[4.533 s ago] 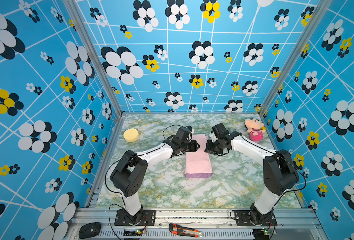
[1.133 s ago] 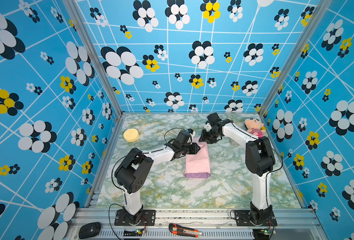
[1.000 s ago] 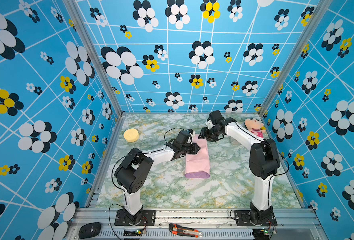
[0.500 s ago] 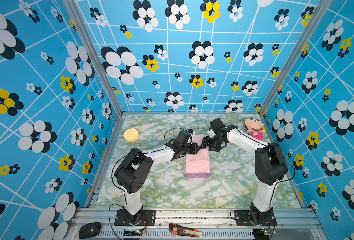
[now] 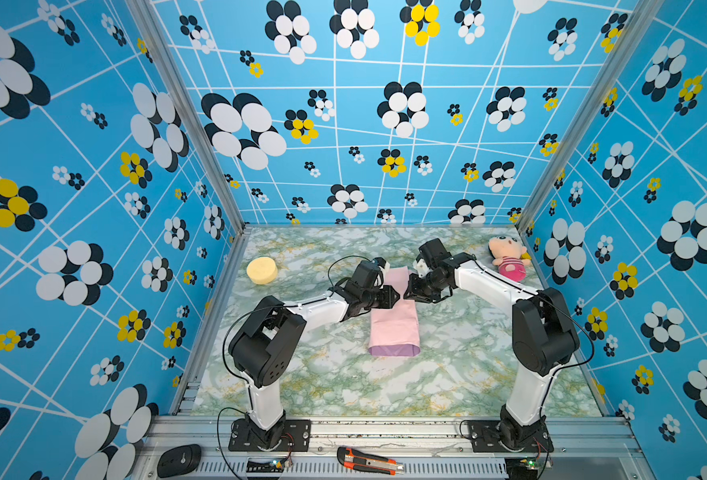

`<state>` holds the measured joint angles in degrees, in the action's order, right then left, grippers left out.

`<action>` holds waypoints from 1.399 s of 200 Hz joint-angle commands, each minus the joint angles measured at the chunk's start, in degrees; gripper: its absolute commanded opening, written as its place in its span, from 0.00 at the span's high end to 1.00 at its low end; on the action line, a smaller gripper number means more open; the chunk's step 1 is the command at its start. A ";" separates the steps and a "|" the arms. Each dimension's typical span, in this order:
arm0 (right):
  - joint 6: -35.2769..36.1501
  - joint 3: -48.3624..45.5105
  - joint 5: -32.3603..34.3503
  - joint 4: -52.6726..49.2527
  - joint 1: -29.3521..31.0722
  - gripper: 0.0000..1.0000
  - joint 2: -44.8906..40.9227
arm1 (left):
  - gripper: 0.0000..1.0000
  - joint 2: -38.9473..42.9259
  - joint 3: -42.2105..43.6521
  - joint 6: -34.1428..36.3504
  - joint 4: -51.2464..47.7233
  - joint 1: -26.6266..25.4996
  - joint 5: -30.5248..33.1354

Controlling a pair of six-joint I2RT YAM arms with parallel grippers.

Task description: Wrap the gift box in paper

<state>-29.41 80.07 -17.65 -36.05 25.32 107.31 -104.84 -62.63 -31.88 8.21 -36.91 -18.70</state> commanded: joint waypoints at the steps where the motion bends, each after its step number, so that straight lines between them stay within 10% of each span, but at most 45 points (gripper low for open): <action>1: -0.82 -1.87 1.12 0.10 0.46 0.72 0.25 | 0.71 1.24 1.15 0.50 -6.09 -0.39 1.61; 170: -1.97 -4.98 1.65 1.95 0.50 0.76 -1.90 | 0.78 -0.19 4.50 -0.45 -1.46 0.34 -0.23; 210: -0.50 -3.51 1.82 1.38 -0.42 0.58 -5.13 | 0.78 -0.76 6.88 -0.66 -0.95 0.30 0.59; 280: 12.32 -5.29 -5.15 0.62 -21.04 0.53 -13.64 | 0.78 -0.63 7.35 -0.43 -1.43 0.15 0.59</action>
<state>-25.41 74.70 -19.31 -32.67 12.78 93.30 -103.28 -57.76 -32.36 13.78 -36.82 -20.38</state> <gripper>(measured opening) 0.488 0.220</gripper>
